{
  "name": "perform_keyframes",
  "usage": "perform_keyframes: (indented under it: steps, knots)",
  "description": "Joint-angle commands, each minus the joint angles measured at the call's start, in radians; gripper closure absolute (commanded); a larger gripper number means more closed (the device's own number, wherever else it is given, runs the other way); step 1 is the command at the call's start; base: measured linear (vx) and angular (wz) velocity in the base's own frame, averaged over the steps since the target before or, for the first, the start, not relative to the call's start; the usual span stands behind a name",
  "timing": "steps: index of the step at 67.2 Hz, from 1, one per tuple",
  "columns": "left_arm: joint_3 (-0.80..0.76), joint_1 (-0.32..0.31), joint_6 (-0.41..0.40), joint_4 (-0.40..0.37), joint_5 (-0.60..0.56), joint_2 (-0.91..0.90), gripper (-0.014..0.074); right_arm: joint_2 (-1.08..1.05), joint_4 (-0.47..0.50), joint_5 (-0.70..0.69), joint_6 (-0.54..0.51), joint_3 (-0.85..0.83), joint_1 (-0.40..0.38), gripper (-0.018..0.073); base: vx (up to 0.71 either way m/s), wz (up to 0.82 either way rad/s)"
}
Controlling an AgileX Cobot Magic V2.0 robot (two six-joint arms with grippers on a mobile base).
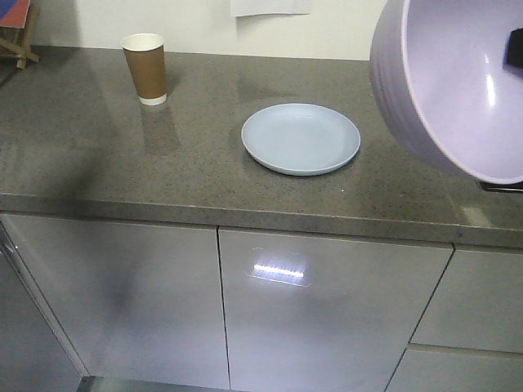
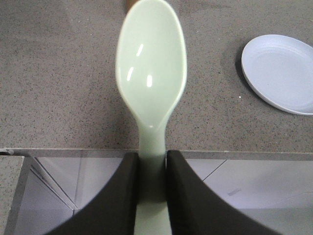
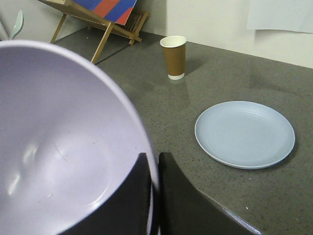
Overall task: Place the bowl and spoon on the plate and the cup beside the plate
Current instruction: 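Drive toward the pale blue plate holding spoon and bowl, then approach the counter edge and stop with the plate ahead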
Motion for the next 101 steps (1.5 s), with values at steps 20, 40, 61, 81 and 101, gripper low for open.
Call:
perform_keyframes:
  steps: [20, 40, 61, 81, 101]
  knots:
    - [-0.026, -0.002, 0.0, -0.028, -0.052, -0.027, 0.0604, -0.008, 0.06, -0.038, -0.005, -0.032, -0.003, 0.0565, 0.06, -0.02]
    - [-0.026, -0.002, 0.0, -0.028, -0.052, -0.027, 0.0604, -0.008, 0.06, -0.038, -0.005, -0.032, -0.003, 0.0565, 0.05, -0.02]
    - [-0.026, -0.002, 0.0, -0.028, -0.052, -0.027, 0.0604, -0.008, 0.06, -0.038, -0.005, -0.032, -0.003, 0.0565, 0.05, -0.02]
    - [-0.026, -0.002, 0.0, -0.028, -0.052, -0.027, 0.0604, -0.008, 0.06, -0.038, -0.005, -0.032, -0.003, 0.0565, 0.05, -0.02]
    - [-0.026, -0.002, 0.0, -0.028, -0.052, -0.027, 0.0603, -0.008, 0.06, -0.038, -0.005, -0.032, -0.003, 0.0565, 0.05, -0.01]
